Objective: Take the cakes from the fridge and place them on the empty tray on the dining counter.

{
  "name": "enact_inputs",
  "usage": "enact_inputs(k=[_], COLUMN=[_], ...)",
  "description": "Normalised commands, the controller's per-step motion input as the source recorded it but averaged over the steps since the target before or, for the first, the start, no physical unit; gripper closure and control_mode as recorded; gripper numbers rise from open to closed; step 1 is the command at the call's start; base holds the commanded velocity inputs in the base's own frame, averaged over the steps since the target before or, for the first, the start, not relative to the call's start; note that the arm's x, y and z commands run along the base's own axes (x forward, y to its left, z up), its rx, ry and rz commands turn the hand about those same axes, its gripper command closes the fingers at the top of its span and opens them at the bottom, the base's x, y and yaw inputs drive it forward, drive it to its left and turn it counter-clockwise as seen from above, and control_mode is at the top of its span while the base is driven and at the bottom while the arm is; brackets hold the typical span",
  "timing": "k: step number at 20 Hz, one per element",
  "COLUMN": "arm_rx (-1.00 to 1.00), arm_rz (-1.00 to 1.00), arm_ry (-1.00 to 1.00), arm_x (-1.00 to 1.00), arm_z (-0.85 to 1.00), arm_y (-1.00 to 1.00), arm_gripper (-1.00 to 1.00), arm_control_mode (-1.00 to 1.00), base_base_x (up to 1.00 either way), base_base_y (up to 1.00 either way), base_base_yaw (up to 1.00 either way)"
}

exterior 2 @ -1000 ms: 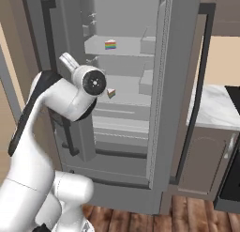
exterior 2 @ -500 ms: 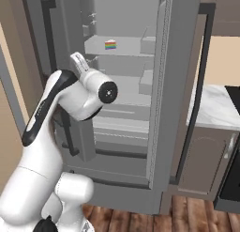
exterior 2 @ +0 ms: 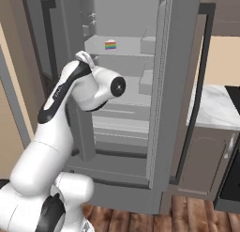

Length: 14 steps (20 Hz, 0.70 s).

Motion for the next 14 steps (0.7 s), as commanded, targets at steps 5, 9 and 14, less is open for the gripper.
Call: enact_inputs(k=[5,9,14], arm_rx=[0.01,0.06,0.06], arm_rz=[0.12,0.03,0.00], arm_ry=[0.00,0.00,0.00], arm_x=[0.31,0.25,0.20], arm_z=[-0.11,-0.15,-0.22], arm_y=[0.02,0.00,0.20], arm_gripper=[-1.00,-1.00,-1.00], arm_control_mode=[-1.00,-1.00,-1.00], base_base_x=[0.00,0.00,0.00], base_base_y=[0.00,0.00,0.00], base_base_yaw=[0.00,0.00,0.00])
